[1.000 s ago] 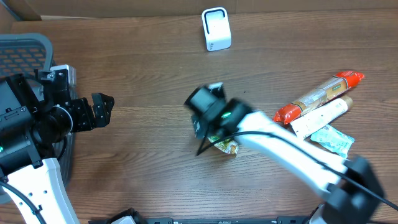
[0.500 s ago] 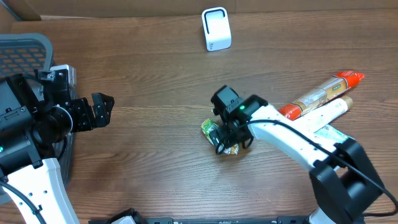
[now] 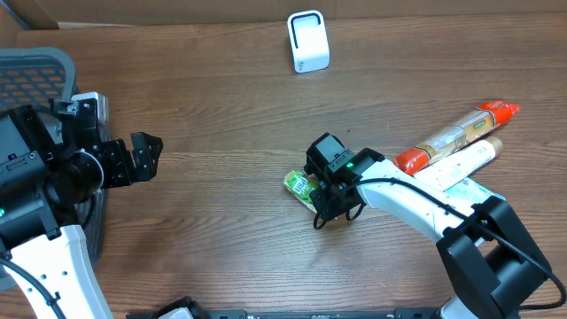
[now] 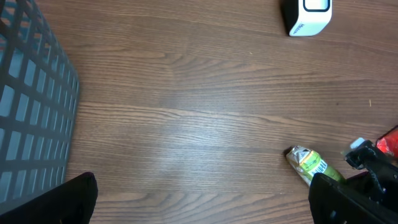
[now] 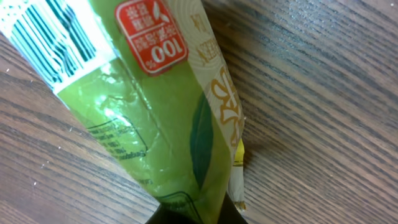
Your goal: Scan the item barcode
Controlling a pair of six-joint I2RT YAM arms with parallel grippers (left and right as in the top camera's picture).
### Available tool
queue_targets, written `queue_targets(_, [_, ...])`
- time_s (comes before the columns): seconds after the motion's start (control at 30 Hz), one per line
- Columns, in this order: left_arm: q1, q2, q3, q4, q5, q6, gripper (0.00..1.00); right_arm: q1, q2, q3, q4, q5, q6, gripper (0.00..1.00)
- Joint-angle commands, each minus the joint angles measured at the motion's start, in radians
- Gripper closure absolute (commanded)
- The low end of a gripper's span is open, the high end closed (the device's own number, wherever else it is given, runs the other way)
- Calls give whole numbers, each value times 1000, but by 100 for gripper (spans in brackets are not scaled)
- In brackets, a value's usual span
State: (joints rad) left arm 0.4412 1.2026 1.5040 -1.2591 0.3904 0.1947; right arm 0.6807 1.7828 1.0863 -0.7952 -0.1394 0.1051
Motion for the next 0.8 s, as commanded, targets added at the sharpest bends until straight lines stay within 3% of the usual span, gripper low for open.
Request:
queue_targets(0.0, [3, 2, 2, 3, 18, 23, 0, 2, -15, 35, -32, -23, -1, 96])
queue_targets(0.43, [3, 2, 2, 3, 18, 23, 0, -39, -316, 254, -141, -6, 117, 96])
queue_targets(0.67, [3, 2, 2, 3, 18, 23, 0, -49, -315, 283, -160, 220, 162, 96])
queue_targets(0.77, [3, 2, 2, 3, 18, 23, 0, -49, -246, 395, -194, 392, 157, 96])
